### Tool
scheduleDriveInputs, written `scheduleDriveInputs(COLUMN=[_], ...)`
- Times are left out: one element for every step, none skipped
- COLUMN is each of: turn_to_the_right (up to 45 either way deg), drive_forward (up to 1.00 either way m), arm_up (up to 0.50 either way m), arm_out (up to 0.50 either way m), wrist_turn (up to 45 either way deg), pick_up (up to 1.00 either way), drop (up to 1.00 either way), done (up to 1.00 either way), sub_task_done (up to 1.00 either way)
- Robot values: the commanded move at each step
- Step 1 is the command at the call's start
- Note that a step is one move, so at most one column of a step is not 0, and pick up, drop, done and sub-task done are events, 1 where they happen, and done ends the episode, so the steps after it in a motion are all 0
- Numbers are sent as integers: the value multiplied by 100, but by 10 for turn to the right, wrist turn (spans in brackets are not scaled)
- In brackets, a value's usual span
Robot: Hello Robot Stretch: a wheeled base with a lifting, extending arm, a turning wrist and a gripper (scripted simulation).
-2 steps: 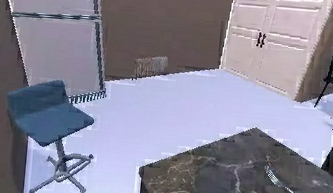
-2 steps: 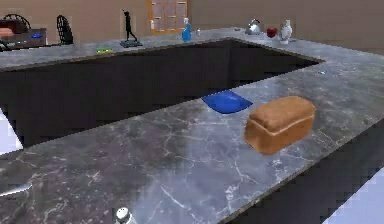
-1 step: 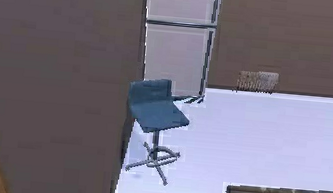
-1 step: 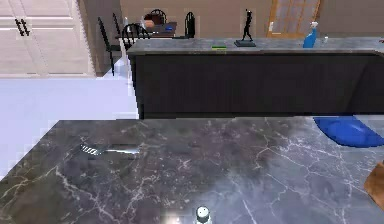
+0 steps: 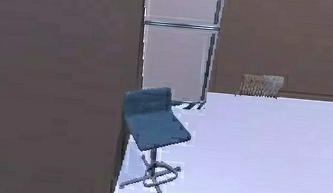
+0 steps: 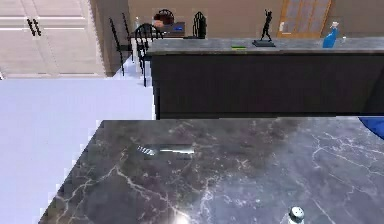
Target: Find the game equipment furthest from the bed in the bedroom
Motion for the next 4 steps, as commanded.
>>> scheduleDriveInputs(turn_to_the_right=[0,-60,0,450], drive_forward=[45,0,15,0], arm_up=[0,0,0,0], arm_out=[0,0,0,0], wrist_turn=[0,0,0,0], pick_up=[0,0,0,0], drop=[0,0,0,0], done=[0,0,0,0], sub_task_done=[0,0,0,0])
